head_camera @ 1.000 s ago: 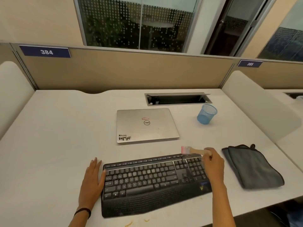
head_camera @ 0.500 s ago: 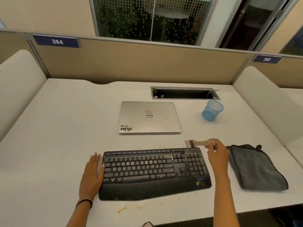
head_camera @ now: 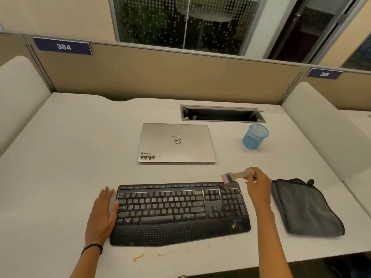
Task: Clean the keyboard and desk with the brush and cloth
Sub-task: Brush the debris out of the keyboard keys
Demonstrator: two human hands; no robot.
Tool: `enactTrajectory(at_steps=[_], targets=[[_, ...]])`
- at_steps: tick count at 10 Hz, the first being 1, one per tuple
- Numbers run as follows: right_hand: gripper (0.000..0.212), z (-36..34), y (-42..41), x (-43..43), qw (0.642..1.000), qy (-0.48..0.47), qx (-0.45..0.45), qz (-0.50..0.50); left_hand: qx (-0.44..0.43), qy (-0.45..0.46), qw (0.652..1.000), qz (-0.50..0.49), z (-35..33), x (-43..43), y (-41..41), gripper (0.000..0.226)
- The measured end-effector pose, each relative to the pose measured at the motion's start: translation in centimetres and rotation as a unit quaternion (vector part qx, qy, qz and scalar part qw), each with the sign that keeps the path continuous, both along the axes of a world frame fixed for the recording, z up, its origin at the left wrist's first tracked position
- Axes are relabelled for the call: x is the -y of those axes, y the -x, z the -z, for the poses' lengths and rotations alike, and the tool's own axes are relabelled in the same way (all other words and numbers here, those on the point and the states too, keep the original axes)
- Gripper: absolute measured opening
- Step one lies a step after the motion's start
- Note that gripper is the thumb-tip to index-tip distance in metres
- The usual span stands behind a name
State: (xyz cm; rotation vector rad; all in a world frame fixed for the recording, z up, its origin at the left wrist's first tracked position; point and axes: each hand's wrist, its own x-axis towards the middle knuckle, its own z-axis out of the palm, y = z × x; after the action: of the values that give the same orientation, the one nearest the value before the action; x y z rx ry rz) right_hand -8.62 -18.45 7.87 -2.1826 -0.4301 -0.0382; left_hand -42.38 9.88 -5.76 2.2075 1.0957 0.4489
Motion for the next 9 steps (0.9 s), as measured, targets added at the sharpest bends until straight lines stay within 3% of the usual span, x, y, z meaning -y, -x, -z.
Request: enactTrajectory(at_steps=[1, 3, 5, 7, 9], targets=[[0.016, -0.1, -0.7, 0.3, 0.994, 0.052, -0.029, -0.09, -0.005, -0.001, 1.0, -0.001, 0.2, 0.0, 0.0, 0.083], [0.019, -1.1, -1.2, 0.0, 0.987, 0.117, 0.024, -0.111, -0.012, -0.001, 1.0, -0.001, 0.0, 0.1, 0.0, 0.085], [0.017, -1.3, -2.1, 0.3, 0.968, 0.18, 0.017, -0.174, -0.022, -0.003, 1.0, 0.0, 0.0, -0.1, -0.1, 0.084], [0.018, -1.2, -2.1, 0.2, 0.983, 0.134, 0.047, -0.114, -0.022, -0.002, 1.0, 0.0, -0.1, 0.0, -0.1, 0.085], [0.017, -0.9, -1.7, 0.2, 0.972, 0.155, -0.016, -0.177, -0.024, -0.003, 1.0, -0.001, -0.1, 0.0, -0.1, 0.084]])
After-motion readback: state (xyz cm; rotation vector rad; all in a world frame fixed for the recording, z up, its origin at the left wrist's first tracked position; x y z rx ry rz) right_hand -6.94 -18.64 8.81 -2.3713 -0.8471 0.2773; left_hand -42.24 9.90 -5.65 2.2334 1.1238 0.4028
